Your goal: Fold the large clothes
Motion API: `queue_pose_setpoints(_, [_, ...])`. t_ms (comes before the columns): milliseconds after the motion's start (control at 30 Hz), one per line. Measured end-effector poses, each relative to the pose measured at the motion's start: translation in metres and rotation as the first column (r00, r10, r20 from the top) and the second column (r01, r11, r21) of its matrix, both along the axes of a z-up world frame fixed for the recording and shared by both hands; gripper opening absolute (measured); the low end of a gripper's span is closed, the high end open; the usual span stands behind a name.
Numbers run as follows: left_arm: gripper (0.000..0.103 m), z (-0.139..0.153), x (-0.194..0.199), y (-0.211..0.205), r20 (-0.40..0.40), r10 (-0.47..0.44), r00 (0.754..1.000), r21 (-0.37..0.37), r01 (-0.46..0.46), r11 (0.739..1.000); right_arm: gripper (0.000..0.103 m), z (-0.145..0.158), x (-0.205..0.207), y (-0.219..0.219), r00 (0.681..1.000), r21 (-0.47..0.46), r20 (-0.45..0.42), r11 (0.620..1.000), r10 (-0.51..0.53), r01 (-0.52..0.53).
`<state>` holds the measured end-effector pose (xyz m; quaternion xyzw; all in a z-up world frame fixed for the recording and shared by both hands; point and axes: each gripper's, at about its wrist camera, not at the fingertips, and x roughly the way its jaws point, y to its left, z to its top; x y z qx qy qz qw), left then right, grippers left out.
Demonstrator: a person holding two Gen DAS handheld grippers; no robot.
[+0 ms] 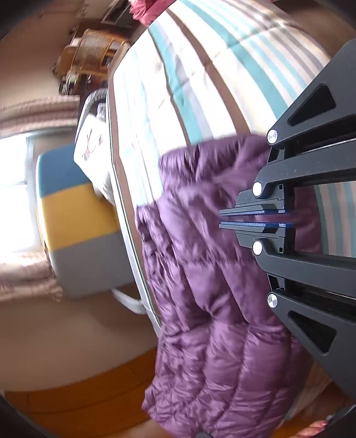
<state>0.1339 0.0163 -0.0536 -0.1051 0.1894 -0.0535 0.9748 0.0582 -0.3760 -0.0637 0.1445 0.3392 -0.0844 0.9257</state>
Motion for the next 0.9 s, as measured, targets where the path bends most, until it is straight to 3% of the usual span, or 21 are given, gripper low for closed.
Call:
queue_pose_setpoints(133, [0.026, 0.015, -0.001, -0.030, 0.026, -0.034, 0.999, 0.080, 0.032, 0.996, 0.003, -0.002, 0.000, -0.010, 0.998, -0.007, -0.014, 0.998, -0.055, 0.055])
queue_pose_setpoints(467, [0.027, 0.031, 0.001, -0.105, 0.026, -0.174, 0.984, 0.180, 0.167, 0.969, 0.003, -0.012, -0.009, -0.037, 0.994, 0.075, -0.014, 0.992, -0.105, 0.106])
queue_pose_setpoints(900, [0.028, -0.005, 0.003, -0.204, -0.079, -0.350, 0.933, 0.329, 0.356, 0.875, 0.003, -0.008, -0.022, -0.061, 0.986, 0.120, 0.000, 0.979, -0.166, 0.165])
